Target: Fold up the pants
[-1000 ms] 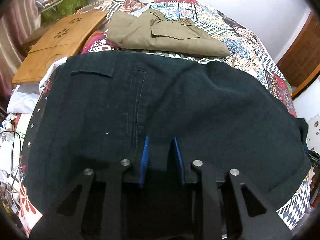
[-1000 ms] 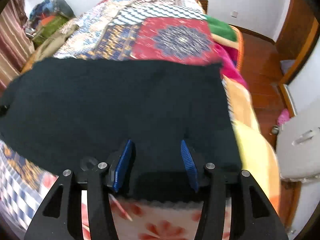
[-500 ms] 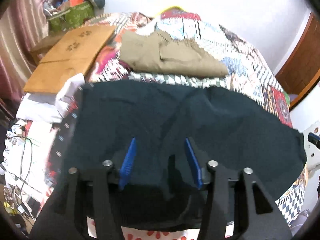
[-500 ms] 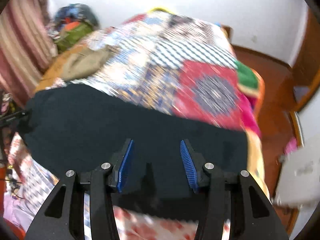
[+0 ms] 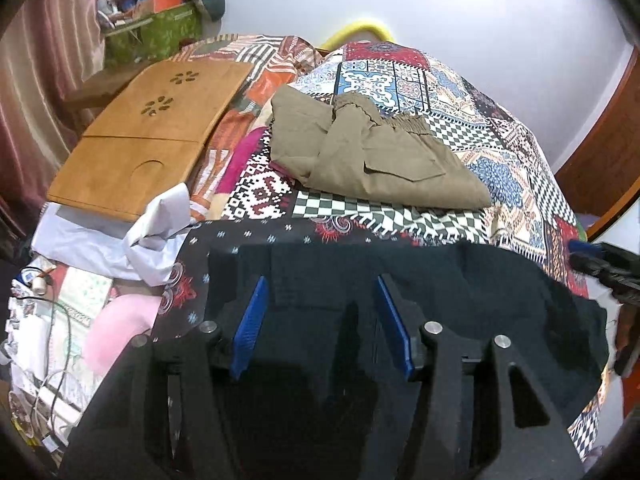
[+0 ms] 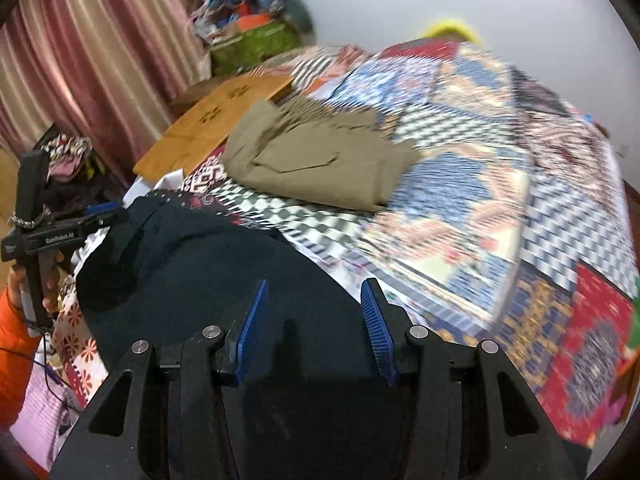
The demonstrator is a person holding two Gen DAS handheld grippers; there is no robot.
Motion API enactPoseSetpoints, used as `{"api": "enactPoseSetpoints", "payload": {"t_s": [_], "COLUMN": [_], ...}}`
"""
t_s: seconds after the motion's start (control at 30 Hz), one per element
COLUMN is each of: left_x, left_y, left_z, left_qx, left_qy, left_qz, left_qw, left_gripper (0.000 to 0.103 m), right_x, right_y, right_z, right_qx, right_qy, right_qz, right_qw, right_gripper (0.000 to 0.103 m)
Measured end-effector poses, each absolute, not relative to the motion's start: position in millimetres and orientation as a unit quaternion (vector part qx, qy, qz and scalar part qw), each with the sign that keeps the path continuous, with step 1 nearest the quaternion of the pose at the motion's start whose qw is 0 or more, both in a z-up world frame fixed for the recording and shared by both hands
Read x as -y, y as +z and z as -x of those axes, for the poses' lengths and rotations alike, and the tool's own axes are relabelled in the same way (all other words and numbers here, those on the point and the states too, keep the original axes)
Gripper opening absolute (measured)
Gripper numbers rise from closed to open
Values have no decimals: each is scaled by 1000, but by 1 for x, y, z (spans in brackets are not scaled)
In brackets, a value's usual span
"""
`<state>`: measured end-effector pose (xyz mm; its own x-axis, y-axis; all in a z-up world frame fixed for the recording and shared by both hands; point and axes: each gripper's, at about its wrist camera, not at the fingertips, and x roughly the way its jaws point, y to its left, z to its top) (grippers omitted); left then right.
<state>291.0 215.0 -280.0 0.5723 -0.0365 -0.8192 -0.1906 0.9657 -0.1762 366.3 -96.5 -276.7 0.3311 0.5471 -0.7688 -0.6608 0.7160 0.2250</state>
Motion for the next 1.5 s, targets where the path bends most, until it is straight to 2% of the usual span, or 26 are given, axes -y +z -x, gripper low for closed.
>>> {"api": "enactPoseSetpoints", "payload": {"t_s": [0.4, 0.47, 0.53, 0.7, 0.83, 1.17, 1.3, 1.37, 1.5], "left_x": [-222, -223, -224, -233, -238, -226, -229, -228, -211], "left_y": [-304, -308, -313, -320, -324, -329, -322, -317, -297], "left_z": [-321, -321, -321, -323, -323, -329, -328, -324, -313], "left_qx": [-479, -479, -479, -477, -476, -482, -486, -485, -476], "left_qy": [10, 12, 16, 19, 27, 46, 45, 51, 69], "left_qz": [121, 116, 111, 126, 132, 82, 101, 108, 88], "left_qw": [869, 870, 870, 870, 869, 871, 867, 866, 873], "left_gripper": [55, 52, 48, 46, 41, 41, 41, 41, 46], "right_x": [8, 4, 4, 2, -7, 6, 55, 85, 146], "right_y": [-323, -332, -337, -335, -329, -317, -295, -282, -257], "right_z": [-403, -401, -396, -386, -381, -395, -404, -399, -380], "right_qx": [-501, -512, -519, -511, -477, -451, -457, -442, -419], "right_qy": [414, 418, 424, 430, 423, 351, 336, 316, 276], "right_qz": [103, 104, 105, 103, 112, 136, 69, 61, 56], "right_qw": [753, 743, 735, 737, 762, 809, 820, 837, 863], "right_gripper": [44, 40, 28, 12, 8, 7, 7, 11, 24]}}
